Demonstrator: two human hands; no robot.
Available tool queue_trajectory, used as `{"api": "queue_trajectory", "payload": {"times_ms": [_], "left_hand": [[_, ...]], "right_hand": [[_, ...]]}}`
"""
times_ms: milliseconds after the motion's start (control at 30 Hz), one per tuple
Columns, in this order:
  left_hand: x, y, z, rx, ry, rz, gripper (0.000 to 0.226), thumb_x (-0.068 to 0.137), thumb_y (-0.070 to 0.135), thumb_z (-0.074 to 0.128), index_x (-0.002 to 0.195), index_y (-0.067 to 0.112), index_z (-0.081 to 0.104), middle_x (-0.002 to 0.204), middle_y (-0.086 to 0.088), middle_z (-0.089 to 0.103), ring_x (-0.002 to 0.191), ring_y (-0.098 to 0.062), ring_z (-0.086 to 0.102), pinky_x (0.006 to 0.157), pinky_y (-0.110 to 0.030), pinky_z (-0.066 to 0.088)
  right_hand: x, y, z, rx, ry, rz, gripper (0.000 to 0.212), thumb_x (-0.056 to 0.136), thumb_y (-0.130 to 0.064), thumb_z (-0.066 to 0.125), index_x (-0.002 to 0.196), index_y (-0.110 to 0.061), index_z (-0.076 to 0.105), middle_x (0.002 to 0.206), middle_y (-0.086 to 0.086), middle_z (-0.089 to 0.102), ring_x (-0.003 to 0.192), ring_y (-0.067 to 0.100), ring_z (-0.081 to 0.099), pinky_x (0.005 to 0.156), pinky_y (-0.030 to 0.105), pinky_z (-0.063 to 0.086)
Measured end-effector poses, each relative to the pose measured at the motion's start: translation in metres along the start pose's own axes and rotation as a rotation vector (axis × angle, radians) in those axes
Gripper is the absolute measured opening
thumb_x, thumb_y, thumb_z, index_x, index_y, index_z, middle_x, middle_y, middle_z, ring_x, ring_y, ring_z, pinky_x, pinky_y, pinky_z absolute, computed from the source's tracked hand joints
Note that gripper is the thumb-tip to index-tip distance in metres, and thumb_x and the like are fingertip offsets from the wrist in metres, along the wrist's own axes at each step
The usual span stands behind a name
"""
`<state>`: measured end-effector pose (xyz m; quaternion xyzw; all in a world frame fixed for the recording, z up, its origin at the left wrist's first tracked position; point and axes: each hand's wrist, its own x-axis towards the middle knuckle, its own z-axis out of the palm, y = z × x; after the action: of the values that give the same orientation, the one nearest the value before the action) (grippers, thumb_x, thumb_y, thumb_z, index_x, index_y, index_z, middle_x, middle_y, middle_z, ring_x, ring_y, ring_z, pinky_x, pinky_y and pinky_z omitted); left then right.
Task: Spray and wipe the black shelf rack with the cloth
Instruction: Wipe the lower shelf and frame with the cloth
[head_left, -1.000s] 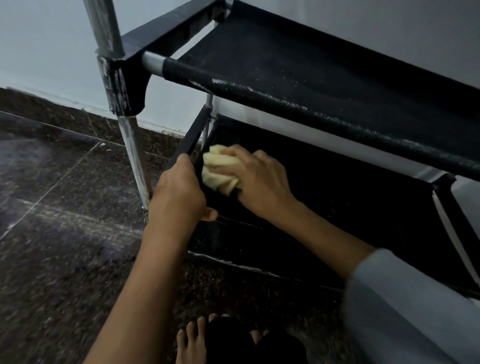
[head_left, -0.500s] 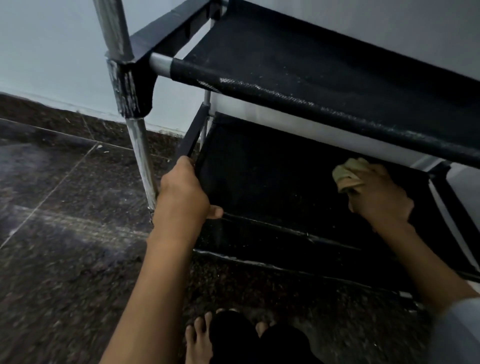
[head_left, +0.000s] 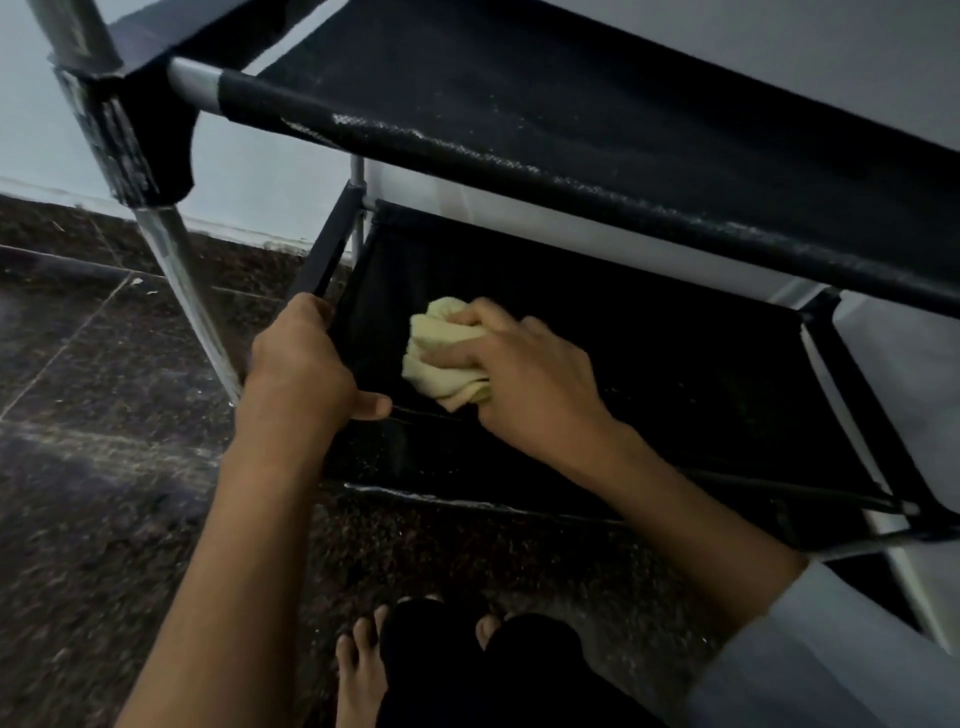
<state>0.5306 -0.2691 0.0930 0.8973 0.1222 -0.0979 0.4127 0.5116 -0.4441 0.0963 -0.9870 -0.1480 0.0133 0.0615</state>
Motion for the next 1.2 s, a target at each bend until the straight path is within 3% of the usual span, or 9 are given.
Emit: {"api": "queue_trajectory", "payload": {"times_ms": [100,233,333,500,700,800,900,1067,1200], "left_hand": [[0.0,-0.003,0.001,-0.015,0.014,0.008,0.089,0.05,0.0,0.09,0.127,0.004,0.046,0.129,-0.016,0.054,0.12,-0.031,0.051,0.1,-0.04,0.042],[0.003,-0.005,0.003,-0.043,0.017,0.013,0.086,0.049,-0.002,0.09,0.124,0.004,0.047,0.126,-0.016,0.056,0.118,-0.031,0.053,0.099,-0.04,0.043],[0.003,-0.006,0.003,-0.063,0.022,0.019,0.087,0.05,-0.004,0.089,0.125,0.005,0.047,0.127,-0.016,0.055,0.118,-0.031,0.052,0.098,-0.039,0.042],[0.006,-0.008,0.003,-0.053,0.029,0.036,0.088,0.05,-0.004,0.089,0.126,0.007,0.047,0.127,-0.016,0.056,0.118,-0.032,0.052,0.099,-0.042,0.043],[0.014,-0.012,0.005,-0.066,0.004,0.029,0.097,0.046,-0.005,0.09,0.13,0.007,0.044,0.128,-0.017,0.056,0.117,-0.032,0.054,0.101,-0.048,0.044],[0.013,-0.014,0.005,-0.081,-0.003,0.023,0.096,0.046,-0.006,0.089,0.131,0.008,0.045,0.13,-0.016,0.055,0.118,-0.032,0.054,0.101,-0.049,0.044],[0.012,-0.015,0.004,-0.059,0.0,0.034,0.094,0.048,-0.002,0.09,0.131,0.006,0.045,0.132,-0.015,0.054,0.122,-0.029,0.051,0.105,-0.047,0.04],[0.012,-0.018,0.005,-0.07,-0.001,0.047,0.097,0.048,-0.001,0.09,0.133,0.005,0.044,0.133,-0.015,0.054,0.123,-0.03,0.05,0.105,-0.048,0.04],[0.013,-0.018,0.005,-0.072,-0.002,0.059,0.097,0.048,-0.002,0.09,0.133,0.005,0.043,0.133,-0.016,0.053,0.123,-0.031,0.05,0.106,-0.047,0.038]], "right_hand": [[-0.036,0.056,-0.001,0.107,-0.024,0.103,0.044,0.084,-0.028,0.064,0.116,-0.057,0.058,0.138,-0.021,0.041,0.113,0.021,0.052,0.094,0.035,0.046],[-0.09,0.126,-0.008,0.176,-0.004,0.338,0.064,0.074,-0.011,0.078,0.092,-0.067,0.052,0.129,-0.018,0.049,0.114,0.024,0.059,0.096,0.043,0.048],[-0.103,0.141,-0.011,0.236,0.036,0.383,0.052,0.073,-0.01,0.08,0.098,-0.051,0.061,0.125,-0.014,0.05,0.115,0.023,0.058,0.097,0.039,0.046],[-0.061,0.102,0.002,0.273,0.096,0.254,0.041,0.078,-0.016,0.075,0.109,-0.042,0.067,0.131,-0.013,0.053,0.116,0.016,0.057,0.093,0.022,0.042],[0.015,-0.021,0.005,0.224,0.116,-0.074,0.031,0.088,-0.035,0.063,0.117,-0.046,0.065,0.141,-0.02,0.045,0.109,0.02,0.055,0.089,0.026,0.039],[0.019,-0.031,0.01,0.184,0.139,-0.09,0.036,0.087,-0.034,0.065,0.119,-0.049,0.061,0.141,-0.018,0.043,0.102,0.024,0.053,0.087,0.033,0.043],[-0.002,0.018,0.012,0.221,0.122,0.043,0.036,0.086,-0.032,0.063,0.116,-0.05,0.062,0.139,-0.021,0.045,0.11,0.022,0.057,0.09,0.035,0.048],[-0.077,0.133,0.007,0.182,0.111,0.445,0.039,0.08,-0.026,0.071,0.116,-0.041,0.067,0.135,-0.014,0.049,0.113,0.025,0.059,0.095,0.041,0.048],[-0.091,0.152,0.002,0.147,0.142,0.562,0.04,0.081,-0.029,0.072,0.119,-0.039,0.065,0.135,-0.01,0.05,0.11,0.029,0.06,0.091,0.039,0.049]]}}
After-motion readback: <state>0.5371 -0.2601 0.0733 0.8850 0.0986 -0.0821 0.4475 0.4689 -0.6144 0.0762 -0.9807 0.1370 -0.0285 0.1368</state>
